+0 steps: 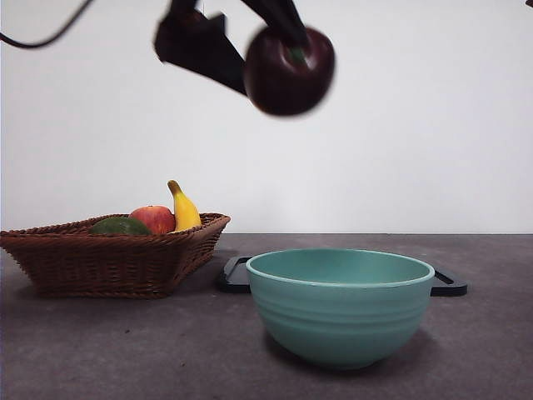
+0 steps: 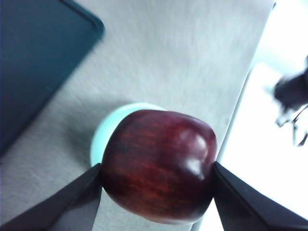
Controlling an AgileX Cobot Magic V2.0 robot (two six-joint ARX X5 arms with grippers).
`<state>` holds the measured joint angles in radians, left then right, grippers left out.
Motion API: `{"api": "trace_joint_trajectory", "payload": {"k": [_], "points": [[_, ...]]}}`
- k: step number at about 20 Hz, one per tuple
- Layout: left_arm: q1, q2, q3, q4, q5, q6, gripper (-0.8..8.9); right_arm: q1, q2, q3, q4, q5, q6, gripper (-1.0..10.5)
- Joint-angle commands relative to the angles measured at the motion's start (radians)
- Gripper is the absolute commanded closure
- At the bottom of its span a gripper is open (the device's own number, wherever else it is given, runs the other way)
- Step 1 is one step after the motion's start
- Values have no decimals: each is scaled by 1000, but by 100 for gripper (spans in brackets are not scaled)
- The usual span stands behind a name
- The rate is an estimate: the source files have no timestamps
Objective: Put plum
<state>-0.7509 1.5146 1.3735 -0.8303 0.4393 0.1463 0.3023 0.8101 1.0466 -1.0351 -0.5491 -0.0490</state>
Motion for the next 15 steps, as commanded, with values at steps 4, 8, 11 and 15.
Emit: {"api": "trace_joint_trajectory", "payload": {"k": [4,8,11,15], "points": [[-98,145,23,18,-76,56,538,6,5,18,9,0,-10,522],[-130,242,23,44,-112,63,538,6,5,18,9,0,-10,522],[-146,300,23,67,-154,75,538,6,5,18,9,0,-10,522],[-154,354,23,68,-164,89,538,6,5,18,9,0,-10,522]]}}
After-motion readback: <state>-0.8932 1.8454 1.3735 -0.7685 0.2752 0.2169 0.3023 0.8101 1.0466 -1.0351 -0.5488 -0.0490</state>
